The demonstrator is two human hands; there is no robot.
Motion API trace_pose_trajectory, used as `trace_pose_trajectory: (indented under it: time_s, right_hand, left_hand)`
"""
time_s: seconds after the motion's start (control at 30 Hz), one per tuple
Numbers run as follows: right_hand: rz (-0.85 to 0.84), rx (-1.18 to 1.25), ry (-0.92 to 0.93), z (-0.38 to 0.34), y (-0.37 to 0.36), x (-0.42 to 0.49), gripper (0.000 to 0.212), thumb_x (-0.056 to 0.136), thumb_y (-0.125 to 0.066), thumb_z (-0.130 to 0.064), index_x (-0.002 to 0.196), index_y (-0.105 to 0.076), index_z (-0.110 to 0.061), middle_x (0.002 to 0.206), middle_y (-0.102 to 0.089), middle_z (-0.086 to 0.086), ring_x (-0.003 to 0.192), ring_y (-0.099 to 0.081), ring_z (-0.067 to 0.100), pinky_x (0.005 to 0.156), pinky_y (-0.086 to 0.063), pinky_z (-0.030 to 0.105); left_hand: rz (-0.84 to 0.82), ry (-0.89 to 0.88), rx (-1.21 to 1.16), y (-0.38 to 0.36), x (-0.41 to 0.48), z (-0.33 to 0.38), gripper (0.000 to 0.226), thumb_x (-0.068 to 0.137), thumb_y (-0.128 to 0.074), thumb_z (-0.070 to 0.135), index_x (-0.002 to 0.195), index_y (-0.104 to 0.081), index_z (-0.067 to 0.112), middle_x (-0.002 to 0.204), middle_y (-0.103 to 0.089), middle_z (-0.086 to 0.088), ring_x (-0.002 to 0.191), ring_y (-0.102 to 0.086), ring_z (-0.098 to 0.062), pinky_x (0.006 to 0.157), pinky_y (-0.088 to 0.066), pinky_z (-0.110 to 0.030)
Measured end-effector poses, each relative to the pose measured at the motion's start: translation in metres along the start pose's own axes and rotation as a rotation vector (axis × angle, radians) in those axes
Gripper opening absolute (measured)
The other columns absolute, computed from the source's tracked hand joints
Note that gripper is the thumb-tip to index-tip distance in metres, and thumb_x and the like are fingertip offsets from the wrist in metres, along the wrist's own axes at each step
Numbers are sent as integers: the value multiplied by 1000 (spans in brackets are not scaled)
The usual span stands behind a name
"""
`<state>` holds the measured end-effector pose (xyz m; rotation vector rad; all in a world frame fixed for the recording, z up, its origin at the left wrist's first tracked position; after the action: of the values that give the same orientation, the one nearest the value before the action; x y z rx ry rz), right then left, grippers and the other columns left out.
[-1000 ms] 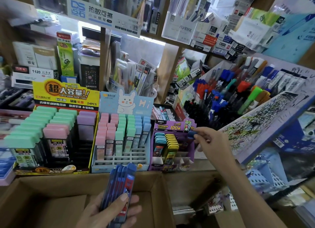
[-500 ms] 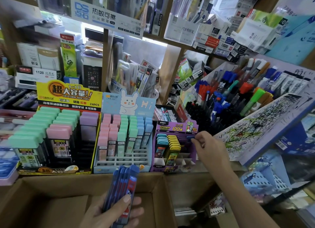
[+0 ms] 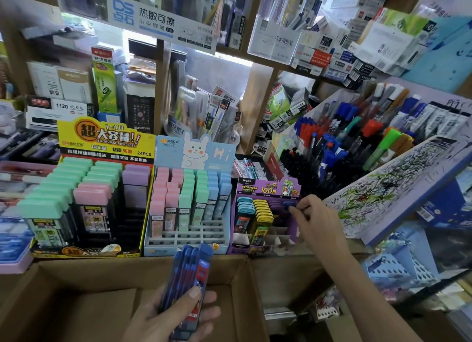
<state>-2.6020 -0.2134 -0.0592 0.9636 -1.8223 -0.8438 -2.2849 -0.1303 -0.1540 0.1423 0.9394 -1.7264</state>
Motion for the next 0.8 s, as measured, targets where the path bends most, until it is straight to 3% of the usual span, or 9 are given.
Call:
trace_pose_trajectory:
  time_s: [0.13,0.23,0.37,0.53,0.8]
  right_hand:
    - [93,22,26,-14,21,-11,18,96,-70,-30,86,-58,-20,66,-64,-8,58,-62,10,54,-56,40]
    - [87,265,-1,-34,28,-29,12,93,-73,-28,85,-65,-25,65,-68,-9,56,-66,3,47,-55,24]
    - [-179,497,-25,-69,5,-59,3,91,-73,-32,92,-70,-31,77,-74,-10,55,-70,11,50,-59,30]
    - [-453,609,-15,-99,-30,-87,22,88,-75,-43,107,-71,-33,93,-77,-11,56,-72,17,42,-52,22]
    - [-611,807,-64,-111,-49,-99,27,85,-82,-31,106,-71,-18,94,-78,4,64,-74,22,42,-52,24]
  left_hand:
    - [28,-22,2,4,3,0,49,62,-75,14,110,-66,6,94,-77,-24,78,-76,-40,58,-60,-40]
    - [14,-30,16,-1,0,2,49,64,-74,18,111,-66,5,93,-77,-24,77,-76,-40,58,-60,-40]
    - [8,-43,6,-4,-4,1,52,65,-73,22,114,-66,7,95,-77,-24,79,-76,-41,62,-59,-40]
    - [-21,-33,11,-3,-3,-1,50,65,-74,20,114,-67,9,98,-76,-24,81,-75,-42,68,-58,-45]
    - [-13,-55,60,2,2,-2,52,68,-74,26,119,-68,16,100,-77,-19,83,-75,-42,55,-62,-40]
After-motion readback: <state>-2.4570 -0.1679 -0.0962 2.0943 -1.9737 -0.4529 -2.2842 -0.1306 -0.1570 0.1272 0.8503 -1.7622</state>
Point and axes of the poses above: each hand's wrist, its own x-axis towards the middle knuckle, its own y-axis out of the back of the hand, z = x × y, the point moved 7 cm from there along x, towards the middle knuckle
